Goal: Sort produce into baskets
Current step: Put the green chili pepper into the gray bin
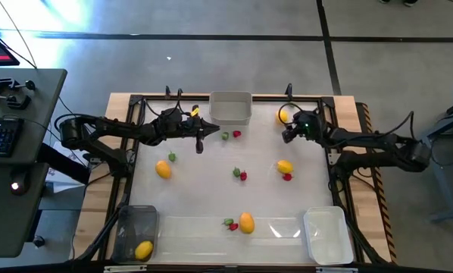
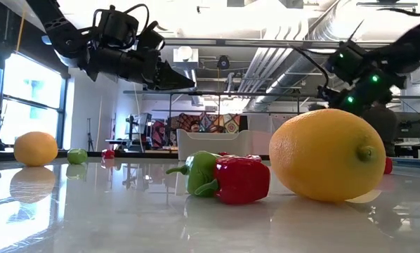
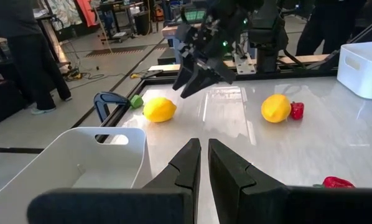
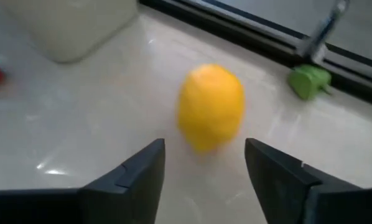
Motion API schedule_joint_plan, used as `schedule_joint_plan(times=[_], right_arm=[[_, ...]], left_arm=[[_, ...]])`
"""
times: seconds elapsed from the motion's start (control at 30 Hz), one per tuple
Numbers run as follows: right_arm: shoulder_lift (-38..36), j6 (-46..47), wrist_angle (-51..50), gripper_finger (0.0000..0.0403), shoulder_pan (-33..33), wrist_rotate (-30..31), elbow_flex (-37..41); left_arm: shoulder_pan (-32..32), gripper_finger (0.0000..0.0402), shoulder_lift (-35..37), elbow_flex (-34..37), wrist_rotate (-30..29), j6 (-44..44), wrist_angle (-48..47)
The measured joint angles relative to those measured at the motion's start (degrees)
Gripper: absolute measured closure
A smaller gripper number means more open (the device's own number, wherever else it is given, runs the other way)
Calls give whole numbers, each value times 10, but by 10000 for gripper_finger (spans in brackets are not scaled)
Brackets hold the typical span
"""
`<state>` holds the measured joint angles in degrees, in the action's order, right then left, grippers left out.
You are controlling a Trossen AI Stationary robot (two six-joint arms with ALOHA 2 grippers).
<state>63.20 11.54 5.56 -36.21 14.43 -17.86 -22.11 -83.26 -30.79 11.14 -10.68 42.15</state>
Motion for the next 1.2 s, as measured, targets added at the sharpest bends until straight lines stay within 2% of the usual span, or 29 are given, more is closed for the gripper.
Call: schedule_joint_plan(times=[0.2, 0.43, 0.53, 0.63, 0.73, 0.83, 1.03, 1.2], right_arm=[[0, 0, -68, 166, 57, 11, -55], [4, 5, -75, 163, 108, 139, -76], [13, 5, -54, 163, 100, 162, -77], [27, 6, -26, 163, 82, 146, -77], [45, 7, -22, 163, 59, 94, -84], [68, 15, -83, 161, 43, 69, -119], [108, -44, -172, 157, 27, 78, -206], [133, -73, -318, 159, -28, 76, -318]], left_arm=[[0, 383, 0, 0, 0, 0, -4], [0, 383, 0, 0, 0, 0, -6], [0, 383, 0, 0, 0, 0, -4], [0, 383, 0, 0, 0, 0, -3], [0, 383, 0, 0, 0, 0, -3], [0, 383, 0, 0, 0, 0, -3], [0, 383, 0, 0, 0, -2, -3], [0, 383, 0, 0, 0, -4, -3]])
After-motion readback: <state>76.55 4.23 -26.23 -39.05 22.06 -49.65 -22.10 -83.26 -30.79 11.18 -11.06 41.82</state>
